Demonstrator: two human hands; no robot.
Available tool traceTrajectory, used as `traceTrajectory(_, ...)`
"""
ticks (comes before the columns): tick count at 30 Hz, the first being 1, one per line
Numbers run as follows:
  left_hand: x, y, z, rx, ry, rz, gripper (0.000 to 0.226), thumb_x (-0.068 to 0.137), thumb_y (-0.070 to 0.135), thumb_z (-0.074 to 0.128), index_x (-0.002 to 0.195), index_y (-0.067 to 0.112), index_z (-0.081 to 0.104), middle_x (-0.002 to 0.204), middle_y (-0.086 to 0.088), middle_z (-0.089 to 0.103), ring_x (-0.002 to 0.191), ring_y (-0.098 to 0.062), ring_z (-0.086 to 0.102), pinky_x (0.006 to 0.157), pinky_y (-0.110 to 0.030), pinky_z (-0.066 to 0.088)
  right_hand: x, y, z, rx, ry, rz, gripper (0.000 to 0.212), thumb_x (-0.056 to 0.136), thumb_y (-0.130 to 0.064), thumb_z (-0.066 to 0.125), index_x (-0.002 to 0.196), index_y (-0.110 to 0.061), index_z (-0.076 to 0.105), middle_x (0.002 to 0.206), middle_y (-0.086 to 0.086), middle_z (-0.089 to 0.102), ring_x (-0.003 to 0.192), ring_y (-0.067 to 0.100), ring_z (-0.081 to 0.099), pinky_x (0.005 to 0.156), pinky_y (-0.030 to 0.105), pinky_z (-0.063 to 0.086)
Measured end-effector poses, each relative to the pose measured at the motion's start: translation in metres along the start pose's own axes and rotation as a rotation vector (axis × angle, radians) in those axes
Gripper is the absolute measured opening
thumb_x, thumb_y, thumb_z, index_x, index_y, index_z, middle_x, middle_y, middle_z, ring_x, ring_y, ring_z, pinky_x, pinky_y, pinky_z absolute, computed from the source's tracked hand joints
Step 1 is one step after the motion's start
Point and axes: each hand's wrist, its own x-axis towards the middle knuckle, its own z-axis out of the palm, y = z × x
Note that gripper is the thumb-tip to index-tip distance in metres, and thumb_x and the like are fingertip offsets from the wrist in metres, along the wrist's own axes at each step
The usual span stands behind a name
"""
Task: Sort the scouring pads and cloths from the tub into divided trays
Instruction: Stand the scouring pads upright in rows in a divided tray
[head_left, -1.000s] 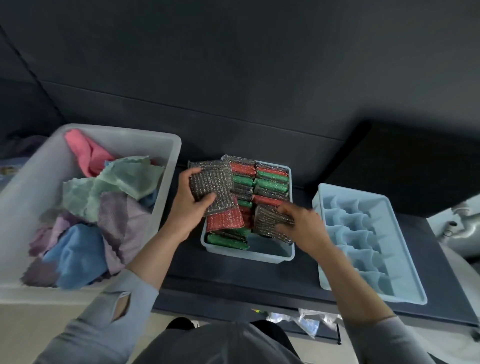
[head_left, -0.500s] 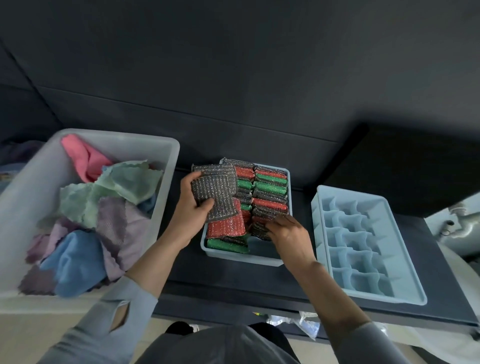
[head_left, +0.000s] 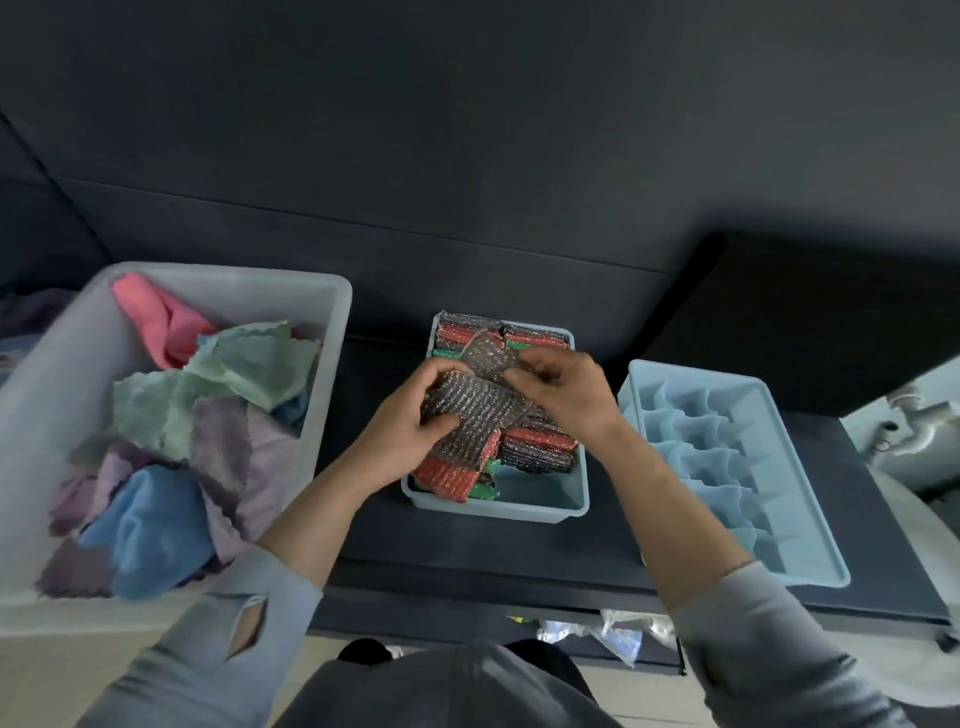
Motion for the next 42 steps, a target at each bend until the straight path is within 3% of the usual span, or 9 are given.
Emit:
traceTrajectory(3,0.001,-0.005,-0.008,-0.02,0.16,-0.034,0.045,0.092,0.008,0.062,0.126,0.033,0.044,0.111,0.015,0.06,0.094,0.01,0.059,0.072,-0.007,0.046,-0.002,0.023,-0.012,0.098,0.1,0.07,0.016,0.081,-0.024,0.079,0.093,-0.019,0.069,0.082,-0.006,0.07,0.07,0.006,0.062,0.073,0.027,0.053)
traceTrajectory(7,0.003,-0.02,-0.016,-0.098,0.334,-0.097,0.042,0.091,0.022,0.066,0.126,0.031,0.043,0.112,0.015,0.06,0.101,0.003,0.058,0.085,-0.023,0.048,-0.031,0.058,-0.026,0.155,-0.103,0.164,0.021,0.075,-0.013,0.083,0.084,-0.026,0.07,0.077,-0.006,0.071,0.062,0.001,0.058,0.062,0.02,0.047)
traceTrajectory(10,0.004,-0.023,-0.013,-0.098,0.38,-0.131,0.036,0.092,0.026,0.064,0.124,0.026,0.045,0.114,0.01,0.06,0.101,-0.002,0.058,0.086,-0.025,0.047,-0.047,0.075,-0.021,-0.165,-0.166,0.109,0.02,0.071,-0.019,0.085,0.081,-0.031,0.073,0.076,-0.018,0.069,0.071,0.002,0.062,0.076,0.027,0.052)
traceTrajectory(13,0.005,-0.017,-0.006,-0.113,0.381,-0.138,0.028,0.094,0.031,0.061,0.117,0.024,0.049,0.107,0.013,0.06,0.096,0.002,0.058,0.082,-0.022,0.047,-0.054,0.073,0.0,-0.485,-0.078,-0.079,0.015,0.076,-0.021,0.08,0.088,-0.023,0.072,0.089,-0.009,0.07,0.079,0.015,0.066,0.074,0.031,0.053)
traceTrajectory(17,0.003,-0.01,0.002,-0.116,0.375,-0.131,0.019,0.096,0.029,0.059,0.111,0.023,0.05,0.1,0.016,0.06,0.087,0.008,0.058,0.066,-0.007,0.043,-0.058,0.076,0.024,-0.67,0.019,-0.233,0.017,0.074,-0.011,0.079,0.083,-0.016,0.065,0.089,-0.001,0.065,0.082,0.023,0.063,0.057,0.032,0.05)
traceTrajectory(21,0.002,-0.01,0.008,-0.197,0.316,-0.142,0.018,0.096,0.022,0.058,0.112,0.021,0.048,0.105,0.011,0.062,0.094,0.001,0.06,0.074,-0.018,0.047,-0.061,0.082,0.028,-0.74,0.005,-0.199,0.017,0.078,-0.018,0.078,0.091,-0.015,0.069,0.1,-0.001,0.066,0.106,0.023,0.057,0.065,0.038,0.055)
traceTrajectory(27,-0.001,-0.013,0.021,-0.265,0.237,-0.176,0.015,0.096,0.022,0.057,0.106,0.03,0.049,0.111,0.007,0.063,0.103,-0.009,0.062,0.092,-0.038,0.052,-0.049,0.038,0.021,-0.009,0.092,0.074,0.028,0.095,-0.043,0.058,0.108,-0.022,0.067,0.09,-0.006,0.068,0.083,0.009,0.063,0.074,0.022,0.052)
traceTrajectory(33,-0.002,-0.01,0.027,-0.279,0.229,-0.173,0.014,0.096,0.024,0.057,0.102,0.034,0.049,0.11,0.009,0.063,0.104,-0.009,0.062,0.098,-0.047,0.05,-0.047,0.024,0.029,0.36,-0.094,0.273,0.024,0.091,-0.018,0.068,0.111,-0.01,0.057,0.094,0.002,0.063,0.081,0.012,0.06,0.066,0.021,0.052)
traceTrajectory(42,-0.005,-0.021,0.007,-0.316,0.418,-0.221,0.019,0.097,0.019,0.056,0.093,0.036,0.05,0.107,0.005,0.062,0.105,-0.015,0.061,0.1,-0.053,0.048,-0.071,0.058,-0.01,-0.478,0.018,-0.149,0.01,0.086,-0.014,0.069,0.096,-0.012,0.071,0.083,0.006,0.069,0.077,0.03,0.062,0.067,0.038,0.053)
